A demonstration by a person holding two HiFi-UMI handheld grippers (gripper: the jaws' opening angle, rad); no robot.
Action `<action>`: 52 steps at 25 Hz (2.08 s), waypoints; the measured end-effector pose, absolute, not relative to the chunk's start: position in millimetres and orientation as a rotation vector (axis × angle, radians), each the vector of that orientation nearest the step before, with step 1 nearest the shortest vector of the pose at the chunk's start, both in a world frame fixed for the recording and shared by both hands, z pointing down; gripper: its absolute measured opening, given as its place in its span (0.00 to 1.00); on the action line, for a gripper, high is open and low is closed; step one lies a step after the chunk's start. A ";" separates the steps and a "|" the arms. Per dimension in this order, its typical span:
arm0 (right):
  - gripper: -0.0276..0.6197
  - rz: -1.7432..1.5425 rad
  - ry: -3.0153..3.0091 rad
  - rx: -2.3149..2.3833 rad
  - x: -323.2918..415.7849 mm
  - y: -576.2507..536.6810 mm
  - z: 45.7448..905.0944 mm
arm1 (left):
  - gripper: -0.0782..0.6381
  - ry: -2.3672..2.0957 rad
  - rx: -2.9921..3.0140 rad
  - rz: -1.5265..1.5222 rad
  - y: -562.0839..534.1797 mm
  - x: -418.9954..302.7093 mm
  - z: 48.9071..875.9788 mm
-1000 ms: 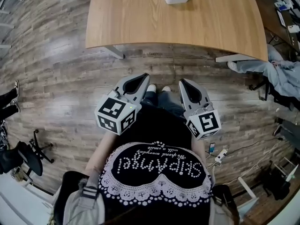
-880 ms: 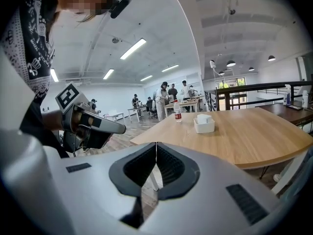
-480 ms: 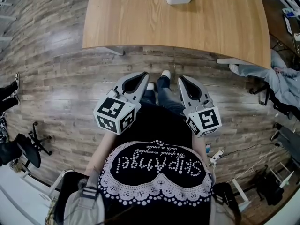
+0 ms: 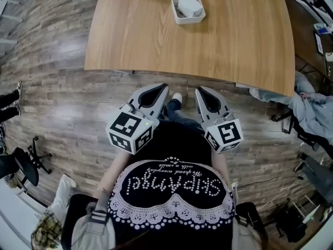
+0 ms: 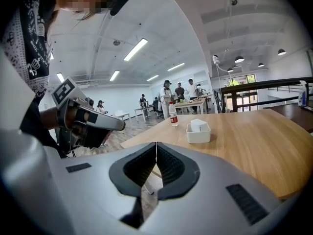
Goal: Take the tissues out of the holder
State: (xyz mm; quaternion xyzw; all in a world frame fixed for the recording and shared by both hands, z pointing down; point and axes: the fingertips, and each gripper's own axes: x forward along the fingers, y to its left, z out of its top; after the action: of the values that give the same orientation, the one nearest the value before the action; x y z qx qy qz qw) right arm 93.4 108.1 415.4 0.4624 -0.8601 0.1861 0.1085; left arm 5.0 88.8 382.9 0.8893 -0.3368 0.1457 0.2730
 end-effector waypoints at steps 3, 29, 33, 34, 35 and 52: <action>0.06 0.549 -2.563 1.300 97.7 89.9 416.7 | 0.12 -0.981 2.365 0.380 78.2 6.1 383.9; 0.06 0.521 -2.512 1.429 126.6 54.0 410.8 | 0.12 -0.865 2.417 0.391 33.1 37.6 382.7; 0.06 0.583 -2.514 1.485 126.6 41.1 407.3 | 0.12 -0.793 2.424 0.393 13.5 40.5 383.3; 0.06 0.613 -2.526 1.488 124.8 38.9 405.8 | 0.12 -0.781 2.419 0.392 9.8 40.1 383.0; 0.06 0.642 -2.539 1.487 122.4 37.3 404.3 | 0.12 -0.771 2.415 0.392 6.8 39.2 382.7; 0.06 0.766 -2.447 1.423 97.9 16.1 426.3 | 0.12 -0.762 2.345 0.402 -21.3 9.2 396.5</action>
State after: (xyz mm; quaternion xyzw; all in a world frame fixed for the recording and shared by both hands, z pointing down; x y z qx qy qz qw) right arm 97.9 16.1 426.3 0.4827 -0.8298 0.2598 0.1044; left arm 9.2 -21.3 396.5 0.8905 -0.2895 0.1525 0.3161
